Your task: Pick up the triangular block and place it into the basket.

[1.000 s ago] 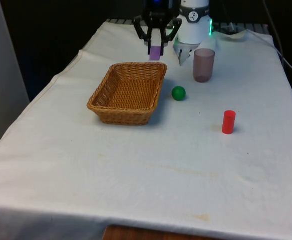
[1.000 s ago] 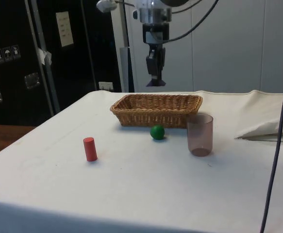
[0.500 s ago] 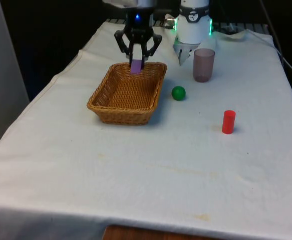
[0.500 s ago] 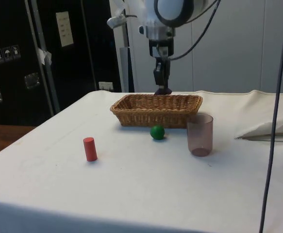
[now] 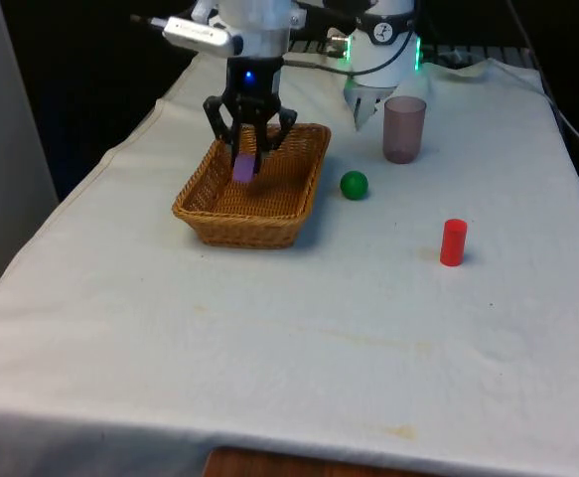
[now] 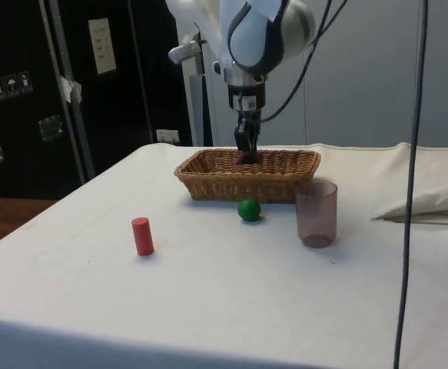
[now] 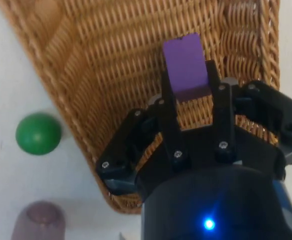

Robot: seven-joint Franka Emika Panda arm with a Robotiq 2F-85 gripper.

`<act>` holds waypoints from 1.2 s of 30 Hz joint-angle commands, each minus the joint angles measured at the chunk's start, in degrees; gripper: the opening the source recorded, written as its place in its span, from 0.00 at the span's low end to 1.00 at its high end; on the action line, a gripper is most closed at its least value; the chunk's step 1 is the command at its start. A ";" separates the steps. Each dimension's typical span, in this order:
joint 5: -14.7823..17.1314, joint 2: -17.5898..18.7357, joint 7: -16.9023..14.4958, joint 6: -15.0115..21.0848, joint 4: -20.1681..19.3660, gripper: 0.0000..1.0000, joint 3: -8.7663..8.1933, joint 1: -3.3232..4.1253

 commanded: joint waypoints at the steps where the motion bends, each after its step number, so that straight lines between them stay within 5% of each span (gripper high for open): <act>1: 1.32 0.06 -1.20 1.09 -0.17 0.34 1.03 -0.86; 2: 1.72 0.52 -1.43 1.60 -0.11 0.34 1.03 -0.92; 3: 0.40 0.52 -0.29 0.57 0.11 0.34 0.00 0.00; 4: 2.06 0.92 -1.66 2.06 -0.06 0.34 1.03 -0.92; 12: 3.15 2.92 -1.20 4.64 0.11 0.34 1.78 -0.57; 13: 2.18 2.98 -0.74 3.84 0.17 0.34 0.74 -0.06; 14: 3.21 3.04 -1.15 4.81 0.11 0.34 1.89 -0.63; 18: 3.84 3.15 -0.92 5.44 0.17 0.34 2.64 -0.86; 21: 3.72 3.27 -0.80 5.39 0.17 0.34 2.29 -0.63; 22: 2.98 3.55 -0.23 4.98 0.29 0.34 1.49 -0.06; 23: 3.67 3.27 -0.74 5.39 0.17 0.34 2.18 -0.57; 31: 3.32 3.32 -0.57 5.27 0.17 0.63 1.78 -0.29; 36: 3.21 3.38 -0.57 5.21 0.17 0.91 1.66 -0.23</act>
